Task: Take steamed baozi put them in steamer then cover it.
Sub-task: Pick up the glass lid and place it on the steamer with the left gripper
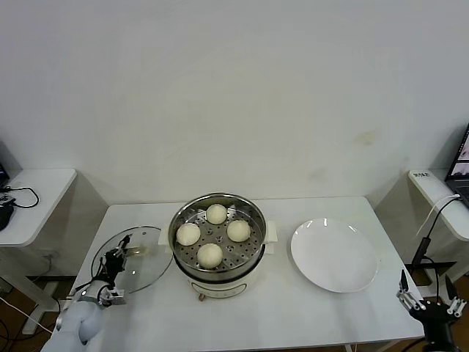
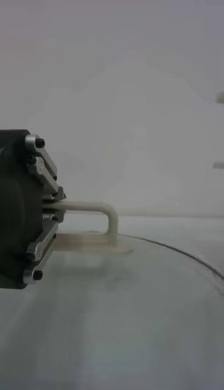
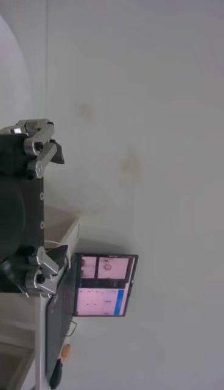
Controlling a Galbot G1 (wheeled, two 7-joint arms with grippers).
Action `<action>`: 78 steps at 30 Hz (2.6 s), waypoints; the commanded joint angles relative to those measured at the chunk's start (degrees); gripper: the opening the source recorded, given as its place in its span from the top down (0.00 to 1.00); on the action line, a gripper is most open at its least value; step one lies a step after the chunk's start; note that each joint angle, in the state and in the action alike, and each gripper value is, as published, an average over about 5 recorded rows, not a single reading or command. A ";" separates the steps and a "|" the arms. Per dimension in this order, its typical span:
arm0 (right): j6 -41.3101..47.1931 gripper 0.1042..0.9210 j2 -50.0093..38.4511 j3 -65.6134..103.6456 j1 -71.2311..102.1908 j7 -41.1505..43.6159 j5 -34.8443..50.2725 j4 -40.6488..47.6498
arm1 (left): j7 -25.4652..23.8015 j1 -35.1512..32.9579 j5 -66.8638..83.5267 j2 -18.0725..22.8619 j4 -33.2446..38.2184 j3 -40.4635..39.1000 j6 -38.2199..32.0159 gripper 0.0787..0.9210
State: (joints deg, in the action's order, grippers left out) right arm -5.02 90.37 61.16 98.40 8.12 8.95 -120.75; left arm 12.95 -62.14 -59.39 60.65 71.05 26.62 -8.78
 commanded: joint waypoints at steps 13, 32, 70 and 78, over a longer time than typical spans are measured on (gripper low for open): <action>-0.07 0.12 -2.36 -5.24 -2.05 0.56 -1.21 2.26 | -10.57 -18.30 3.45 -5.12 31.17 21.58 10.24 0.92; -1.09 0.12 -3.02 -8.84 -2.65 0.89 -5.97 2.17 | -22.02 -10.89 13.70 -14.56 53.80 3.61 26.62 0.92; -1.45 0.12 -1.42 -18.24 -5.15 0.54 -14.37 5.19 | -31.47 4.71 -18.73 15.83 41.22 -23.04 34.18 0.92; -1.50 0.12 -1.52 -18.22 -5.06 0.56 -14.24 5.21 | -31.16 4.02 -19.60 17.10 39.50 -23.85 33.76 0.92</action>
State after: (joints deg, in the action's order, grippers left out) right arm -6.50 88.88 43.26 93.36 8.68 -5.03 -115.66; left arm -17.79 -58.51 -76.35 74.38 112.08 4.86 24.78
